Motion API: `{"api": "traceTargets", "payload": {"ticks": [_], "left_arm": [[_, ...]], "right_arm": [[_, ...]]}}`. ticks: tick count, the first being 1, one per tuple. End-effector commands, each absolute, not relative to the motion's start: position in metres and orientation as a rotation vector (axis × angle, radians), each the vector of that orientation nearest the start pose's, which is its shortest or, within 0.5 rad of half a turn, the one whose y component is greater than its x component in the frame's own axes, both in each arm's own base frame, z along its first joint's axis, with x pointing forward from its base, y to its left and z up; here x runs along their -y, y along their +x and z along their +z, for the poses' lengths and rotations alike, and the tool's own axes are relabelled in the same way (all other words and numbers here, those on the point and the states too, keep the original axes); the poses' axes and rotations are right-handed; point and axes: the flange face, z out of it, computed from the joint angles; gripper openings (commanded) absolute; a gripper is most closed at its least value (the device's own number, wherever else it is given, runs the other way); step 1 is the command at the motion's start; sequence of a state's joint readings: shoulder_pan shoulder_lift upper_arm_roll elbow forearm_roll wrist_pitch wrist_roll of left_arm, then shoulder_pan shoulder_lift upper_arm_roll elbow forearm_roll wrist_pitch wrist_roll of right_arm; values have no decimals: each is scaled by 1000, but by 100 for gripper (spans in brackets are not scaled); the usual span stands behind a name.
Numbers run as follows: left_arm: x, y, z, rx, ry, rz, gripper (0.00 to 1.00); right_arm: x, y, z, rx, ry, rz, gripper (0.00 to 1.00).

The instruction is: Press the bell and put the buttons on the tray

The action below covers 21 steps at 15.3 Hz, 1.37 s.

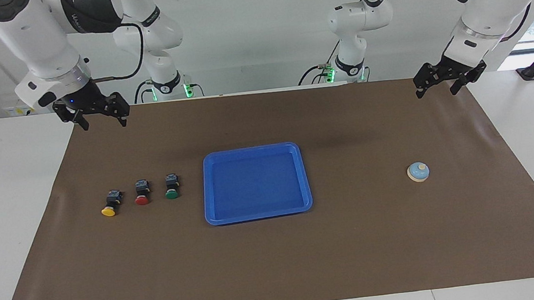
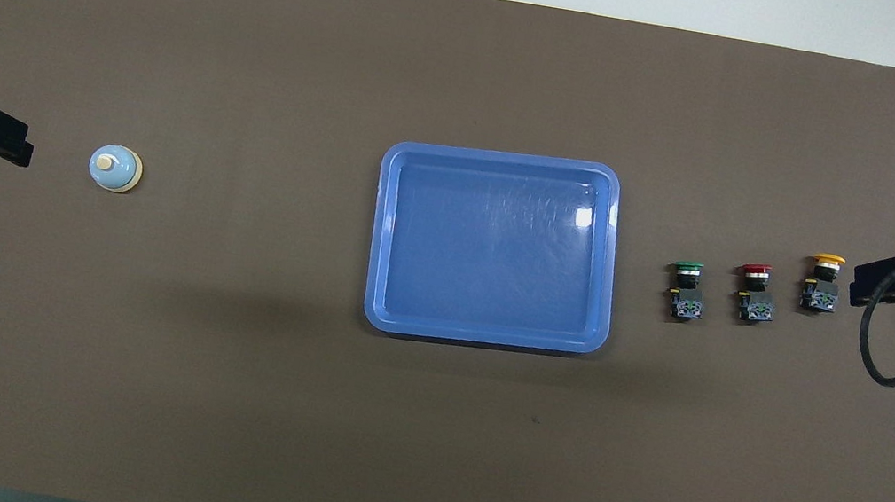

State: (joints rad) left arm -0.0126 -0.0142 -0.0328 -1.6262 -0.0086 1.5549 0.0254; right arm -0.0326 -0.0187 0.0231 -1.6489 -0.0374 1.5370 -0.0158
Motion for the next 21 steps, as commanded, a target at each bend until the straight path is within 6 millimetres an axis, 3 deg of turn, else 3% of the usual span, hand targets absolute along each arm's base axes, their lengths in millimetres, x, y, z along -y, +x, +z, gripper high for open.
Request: {"api": "traceTargets", "payload": {"ticks": [1,8,9,10,11,12,17,19,21], "left_arm": [[25,545,608,-94,-3160,61,100],[25,543,605,-84,-3160,71,100],[24,543,605,-88,-3160,52,73],[24,545,606,-91,-3158,25,34],[22,545,600,-83,-3158,22,8],[20,545,596,-76,-3156,20,1],[9,551,544,-50,-3156,-31,0],[-11,559,524,-5,-3155,-68,0],[-15,573,491,5,-3155,-81,0]], "right_arm": [[9,540,600,-3,-3163,156,100],[9,540,600,-3,-3163,156,100],[9,540,600,-3,-3163,158,100],[9,540,600,-3,-3163,158,100],[9,540,600,-3,-3163,156,100],[9,540,600,-3,-3163,156,100],[9,540,600,-3,-3163,158,100],[9,540,600,-3,-3163,158,100],[9,540,600,-3,-3163,156,100]]}}
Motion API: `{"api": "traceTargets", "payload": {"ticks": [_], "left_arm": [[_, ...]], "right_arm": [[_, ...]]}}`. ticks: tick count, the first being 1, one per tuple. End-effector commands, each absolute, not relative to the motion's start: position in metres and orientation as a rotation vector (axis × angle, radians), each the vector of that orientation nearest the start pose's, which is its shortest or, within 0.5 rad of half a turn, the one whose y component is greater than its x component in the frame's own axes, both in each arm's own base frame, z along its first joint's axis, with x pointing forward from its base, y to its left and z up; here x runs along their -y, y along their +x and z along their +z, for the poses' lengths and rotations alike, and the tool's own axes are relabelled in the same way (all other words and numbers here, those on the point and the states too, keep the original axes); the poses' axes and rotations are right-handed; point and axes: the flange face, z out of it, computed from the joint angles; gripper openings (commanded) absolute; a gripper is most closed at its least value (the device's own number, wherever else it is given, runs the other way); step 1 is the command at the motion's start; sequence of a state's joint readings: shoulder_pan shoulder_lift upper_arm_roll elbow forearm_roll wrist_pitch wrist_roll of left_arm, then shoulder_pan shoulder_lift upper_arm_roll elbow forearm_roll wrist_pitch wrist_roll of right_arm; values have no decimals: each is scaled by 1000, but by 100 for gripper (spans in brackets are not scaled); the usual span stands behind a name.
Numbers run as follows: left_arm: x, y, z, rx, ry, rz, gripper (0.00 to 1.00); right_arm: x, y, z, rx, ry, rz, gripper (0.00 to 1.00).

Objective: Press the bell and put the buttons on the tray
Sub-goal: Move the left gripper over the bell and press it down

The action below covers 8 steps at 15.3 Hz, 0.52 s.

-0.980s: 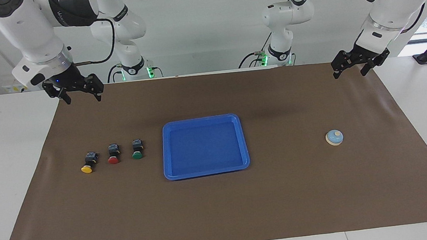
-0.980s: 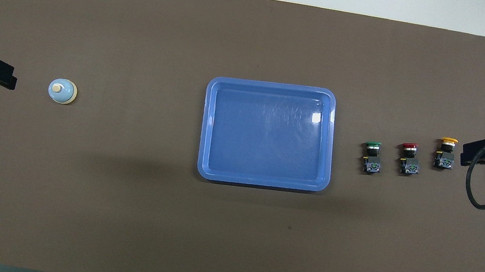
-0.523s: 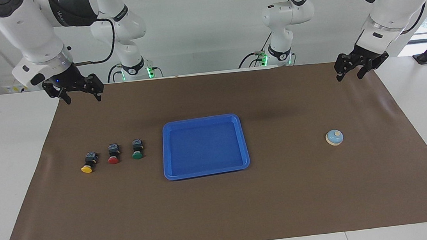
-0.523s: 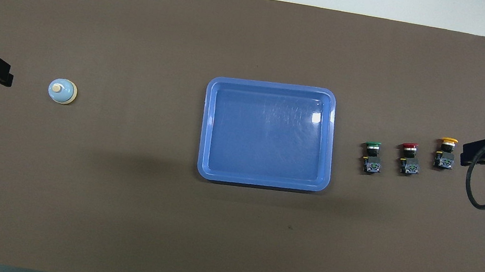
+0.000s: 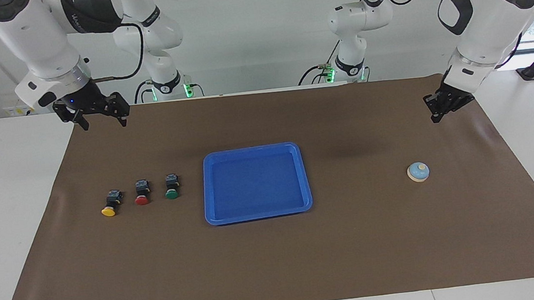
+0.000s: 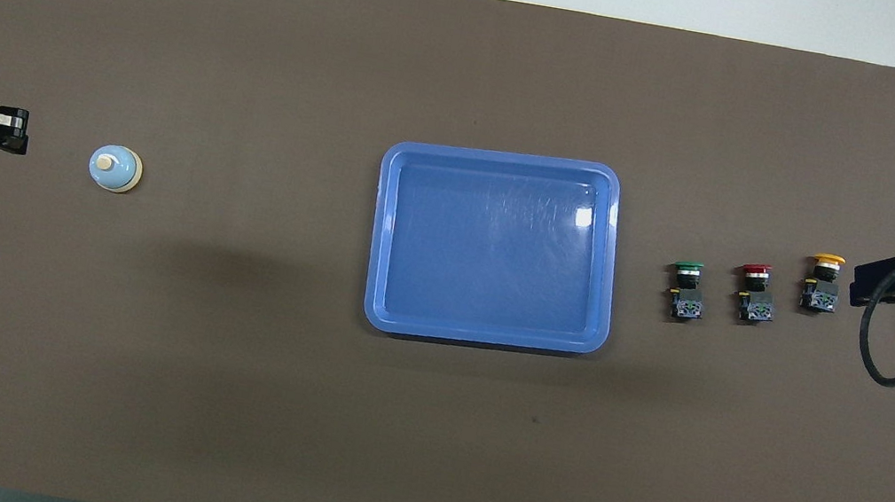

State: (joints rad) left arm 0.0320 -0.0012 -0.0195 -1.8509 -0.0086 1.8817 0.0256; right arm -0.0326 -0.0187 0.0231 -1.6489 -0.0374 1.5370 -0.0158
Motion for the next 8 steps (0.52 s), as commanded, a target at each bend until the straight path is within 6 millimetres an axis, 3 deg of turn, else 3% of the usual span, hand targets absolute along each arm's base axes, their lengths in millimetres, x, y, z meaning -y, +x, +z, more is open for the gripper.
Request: {"api": "traceTargets", "payload": {"ticks": [1,8], "left_arm": [[-15,581,476,3,-3155,-88,0],[-23,610,395,-15,-3151,-151,0]], "right_arm": [[9,540,600,-3,-3163,156,100],[9,540,600,-3,-3163,156,100]]}}
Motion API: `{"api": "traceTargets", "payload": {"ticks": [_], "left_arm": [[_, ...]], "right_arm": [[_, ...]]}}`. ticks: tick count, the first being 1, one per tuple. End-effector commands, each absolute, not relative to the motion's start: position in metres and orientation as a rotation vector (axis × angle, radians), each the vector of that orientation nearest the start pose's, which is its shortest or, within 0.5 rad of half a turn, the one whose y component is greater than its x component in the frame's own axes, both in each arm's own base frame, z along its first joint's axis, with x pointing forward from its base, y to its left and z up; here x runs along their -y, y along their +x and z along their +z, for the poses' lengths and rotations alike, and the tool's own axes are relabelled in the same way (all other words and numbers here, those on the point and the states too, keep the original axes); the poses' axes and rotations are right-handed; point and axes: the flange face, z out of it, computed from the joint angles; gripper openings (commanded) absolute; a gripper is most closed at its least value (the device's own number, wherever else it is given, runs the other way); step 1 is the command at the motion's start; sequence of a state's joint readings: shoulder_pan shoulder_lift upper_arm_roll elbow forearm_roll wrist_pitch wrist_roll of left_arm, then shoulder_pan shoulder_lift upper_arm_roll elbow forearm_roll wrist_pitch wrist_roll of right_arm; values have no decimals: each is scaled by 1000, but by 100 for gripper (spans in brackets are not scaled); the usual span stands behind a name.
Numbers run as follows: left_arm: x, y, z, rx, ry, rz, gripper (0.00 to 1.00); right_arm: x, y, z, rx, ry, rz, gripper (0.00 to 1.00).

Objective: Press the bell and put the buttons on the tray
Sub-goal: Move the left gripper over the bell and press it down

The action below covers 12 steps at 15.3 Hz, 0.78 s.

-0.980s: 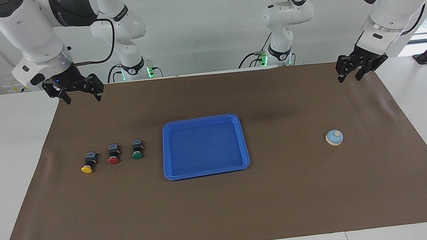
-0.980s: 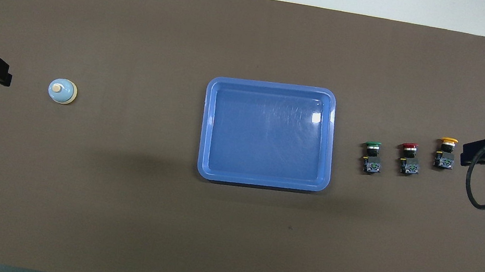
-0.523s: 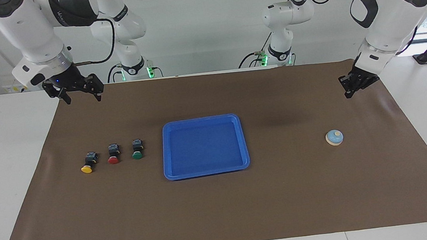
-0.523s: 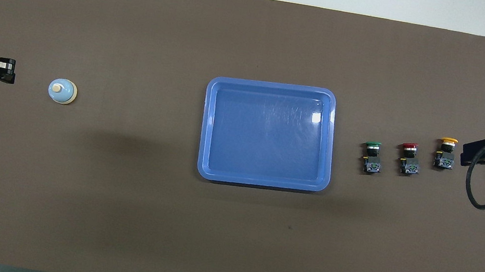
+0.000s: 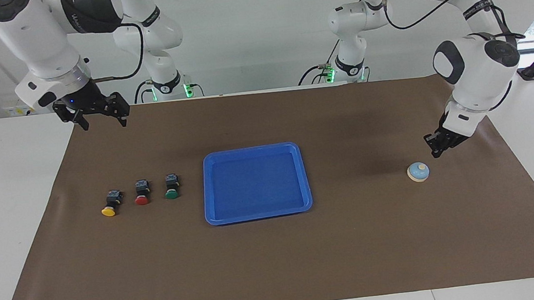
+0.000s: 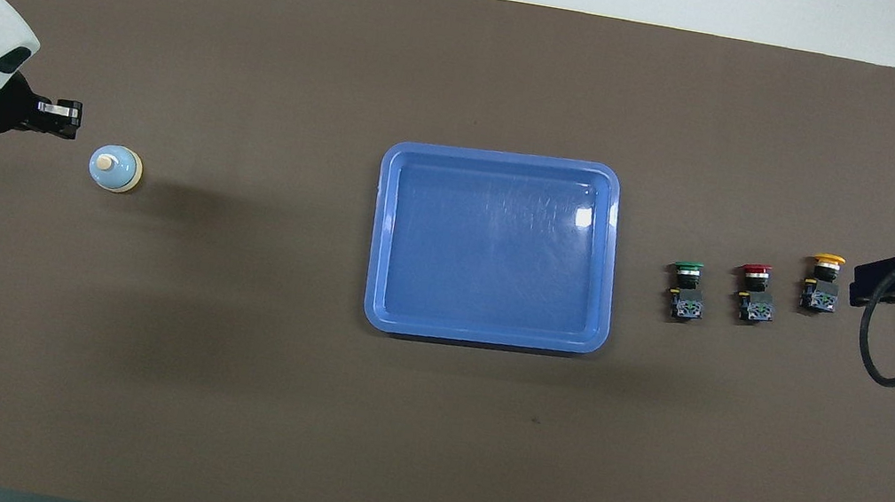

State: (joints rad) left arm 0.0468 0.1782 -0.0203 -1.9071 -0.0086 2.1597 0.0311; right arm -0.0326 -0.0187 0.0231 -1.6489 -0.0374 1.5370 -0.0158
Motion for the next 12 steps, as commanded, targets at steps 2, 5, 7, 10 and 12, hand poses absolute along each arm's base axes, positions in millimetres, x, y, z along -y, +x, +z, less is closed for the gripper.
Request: {"api": "traceTargets", "payload": {"ticks": [2,5,7,10,12], "left_arm": [[-27,609,378,-12,-3148,-178,0],[-27,603,362,-11,-3148,-175,0],[-26,600,357,-14,-3148,-161,0],[-25,596,349,-15,-3152,-134,0],[-23,593,341,-21,-3151,-122,0]], "right_arm": [[9,540,600,-3,-3163,158,100],[9,540,600,-3,-3163,158,100],[9,540,600,-3,-3163,158,100],[9,540,600,-3,-3163,156,100],[9,540,600,-3,-3163,156,100]]}}
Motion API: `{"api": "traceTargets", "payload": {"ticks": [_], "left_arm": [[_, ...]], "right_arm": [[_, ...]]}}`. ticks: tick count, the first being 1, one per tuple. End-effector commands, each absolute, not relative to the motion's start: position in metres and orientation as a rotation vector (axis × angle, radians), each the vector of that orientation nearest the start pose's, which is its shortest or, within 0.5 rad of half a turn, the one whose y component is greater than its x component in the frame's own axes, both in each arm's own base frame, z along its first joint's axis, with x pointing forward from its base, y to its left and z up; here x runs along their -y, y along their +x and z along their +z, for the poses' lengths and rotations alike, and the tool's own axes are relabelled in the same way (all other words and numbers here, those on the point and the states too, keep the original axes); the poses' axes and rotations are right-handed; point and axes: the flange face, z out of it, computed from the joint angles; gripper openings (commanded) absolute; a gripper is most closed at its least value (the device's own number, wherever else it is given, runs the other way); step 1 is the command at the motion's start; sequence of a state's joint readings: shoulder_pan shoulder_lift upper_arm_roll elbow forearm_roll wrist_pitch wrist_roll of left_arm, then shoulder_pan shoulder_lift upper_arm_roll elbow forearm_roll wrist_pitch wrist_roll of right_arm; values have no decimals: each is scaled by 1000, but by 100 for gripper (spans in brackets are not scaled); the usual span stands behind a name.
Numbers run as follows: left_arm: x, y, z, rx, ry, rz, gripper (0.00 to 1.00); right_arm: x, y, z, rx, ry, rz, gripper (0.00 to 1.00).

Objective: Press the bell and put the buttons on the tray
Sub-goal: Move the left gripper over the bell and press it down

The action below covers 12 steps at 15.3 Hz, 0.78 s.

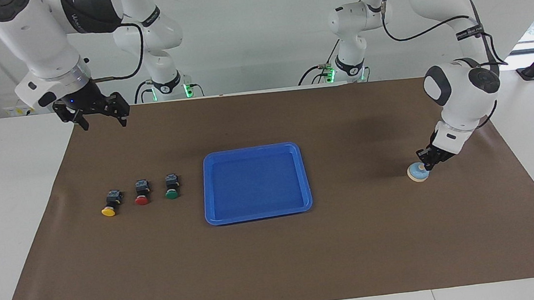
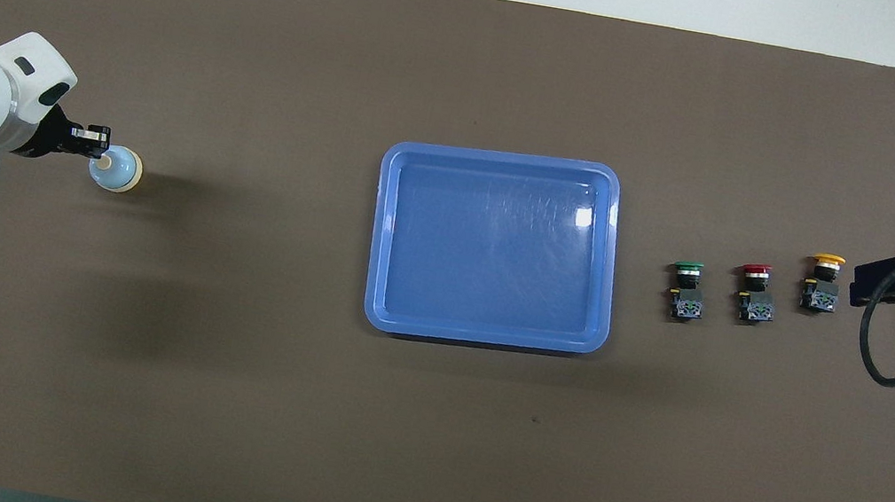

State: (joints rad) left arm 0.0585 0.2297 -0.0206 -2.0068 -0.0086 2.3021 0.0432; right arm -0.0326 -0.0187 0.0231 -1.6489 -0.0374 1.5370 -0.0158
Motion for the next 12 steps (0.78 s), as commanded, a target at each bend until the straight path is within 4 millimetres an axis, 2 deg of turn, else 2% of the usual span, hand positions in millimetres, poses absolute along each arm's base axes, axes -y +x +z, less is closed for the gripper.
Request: {"api": "traceTargets", "payload": {"ticks": [1,4,7,9,11,12], "left_arm": [[-23,588,334,-21,-3151,-124,0],[-20,584,312,-25,-3152,-129,0],[-19,593,328,-36,-3154,-98,0],[-18,602,358,-43,-3157,-43,2],[-15,608,400,-53,-3161,47,31],[-9,607,417,-69,-3160,81,55]], "right_arm": [[9,540,600,-3,-3163,158,100],[9,540,600,-3,-3163,156,100],[9,540,600,-3,-3163,158,100],[9,540,600,-3,-3163,158,100],[9,540,600,-3,-3163,158,100],[9,540,600,-3,-3163,158,100]]}}
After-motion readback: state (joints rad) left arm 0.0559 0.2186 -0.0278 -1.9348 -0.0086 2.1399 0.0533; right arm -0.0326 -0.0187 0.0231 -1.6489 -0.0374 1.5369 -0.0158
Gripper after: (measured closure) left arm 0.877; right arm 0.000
